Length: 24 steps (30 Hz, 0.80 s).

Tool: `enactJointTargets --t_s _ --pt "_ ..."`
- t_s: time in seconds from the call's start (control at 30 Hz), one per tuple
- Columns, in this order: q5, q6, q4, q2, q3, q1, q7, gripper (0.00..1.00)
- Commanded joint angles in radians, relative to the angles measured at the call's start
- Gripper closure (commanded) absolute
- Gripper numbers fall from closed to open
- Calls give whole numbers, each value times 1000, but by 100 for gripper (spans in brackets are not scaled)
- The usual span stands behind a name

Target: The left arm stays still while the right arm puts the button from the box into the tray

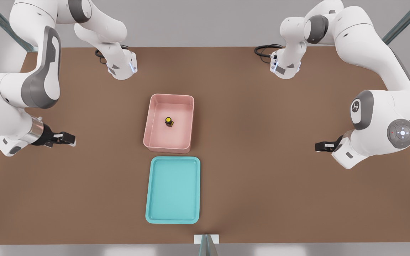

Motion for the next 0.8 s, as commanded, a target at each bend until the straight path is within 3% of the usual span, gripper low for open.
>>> enactJointTargets --t_s 0.0,0.07,0.1,0.13,0.17,0.2,0.3,0.37,0.4,0.47,0.5,0.57,0.63,0.77 --pt "2 18 0 -1 0 -1 -49 0" --pt "-6 7 14 -3 29 31 -47 0" --pt "-100 2 20 -4 95 144 -38 0" --pt "-135 12 33 -3 94 285 -24 0" --pt "-64 5 33 -3 115 295 2 0" --pt "8 5 33 -3 132 318 204 0" --pt "86 -90 22 17 167 375 506 0" --pt "112 -45 -7 79 170 544 865 0" --pt "109 80 -156 34 173 590 927 0" --pt "42 323 -403 -23 298 590 1119 0" --pt "20 491 -564 -33 302 591 1119 0" --pt "2 573 -644 -47 301 590 1094 0" --pt "71 544 -658 -63 186 588 887 0" --pt "98 633 -699 -61 97 608 798 0"
